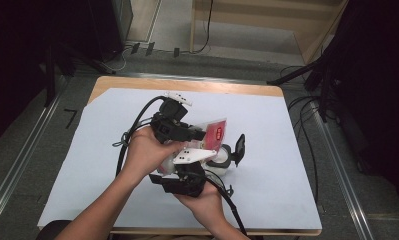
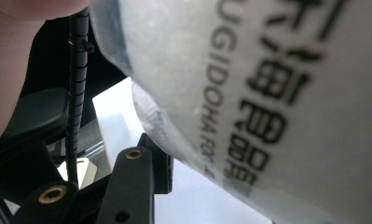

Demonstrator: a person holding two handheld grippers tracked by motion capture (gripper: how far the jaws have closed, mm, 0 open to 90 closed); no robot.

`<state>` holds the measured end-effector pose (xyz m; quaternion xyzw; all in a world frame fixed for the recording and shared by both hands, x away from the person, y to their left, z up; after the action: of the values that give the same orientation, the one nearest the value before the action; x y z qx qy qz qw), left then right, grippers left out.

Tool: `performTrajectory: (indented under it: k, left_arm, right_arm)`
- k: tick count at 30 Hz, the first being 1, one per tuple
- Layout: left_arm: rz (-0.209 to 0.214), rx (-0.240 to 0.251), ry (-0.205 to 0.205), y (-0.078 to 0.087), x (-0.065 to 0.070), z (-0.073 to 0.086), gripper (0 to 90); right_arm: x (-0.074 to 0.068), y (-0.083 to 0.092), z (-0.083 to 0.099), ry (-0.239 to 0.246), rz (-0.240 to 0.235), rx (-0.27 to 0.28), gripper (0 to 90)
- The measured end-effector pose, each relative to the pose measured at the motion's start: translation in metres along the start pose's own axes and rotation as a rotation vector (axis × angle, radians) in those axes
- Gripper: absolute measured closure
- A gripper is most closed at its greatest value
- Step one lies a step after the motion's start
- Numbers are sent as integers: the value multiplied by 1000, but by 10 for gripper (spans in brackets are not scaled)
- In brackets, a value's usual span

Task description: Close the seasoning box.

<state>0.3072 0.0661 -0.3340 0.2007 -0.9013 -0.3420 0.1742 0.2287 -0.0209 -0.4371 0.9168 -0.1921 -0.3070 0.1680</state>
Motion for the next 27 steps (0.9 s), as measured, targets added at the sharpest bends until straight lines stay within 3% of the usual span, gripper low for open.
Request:
performTrajectory:
  k: [5,27]
  left_arm:
    - [8,-4,17,-1,-3,-2,770]
    - [1,39,7,-3,0,-2,773]
  right_arm:
    - [1,1,-1,3,4,3,633]
    - [4,3,-1,22,32,0,634]
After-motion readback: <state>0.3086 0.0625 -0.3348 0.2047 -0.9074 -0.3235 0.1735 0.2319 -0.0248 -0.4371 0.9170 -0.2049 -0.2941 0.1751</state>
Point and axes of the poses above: each handheld gripper's, and its own axes: y roughly backward along the jaws, z roughly out of its underside, x roughly to its right, the point moved 1 cm from there along -y, roughly forward along the jaws, and after that the axes turned 11 degrees about -y, right-handed, at the moved point
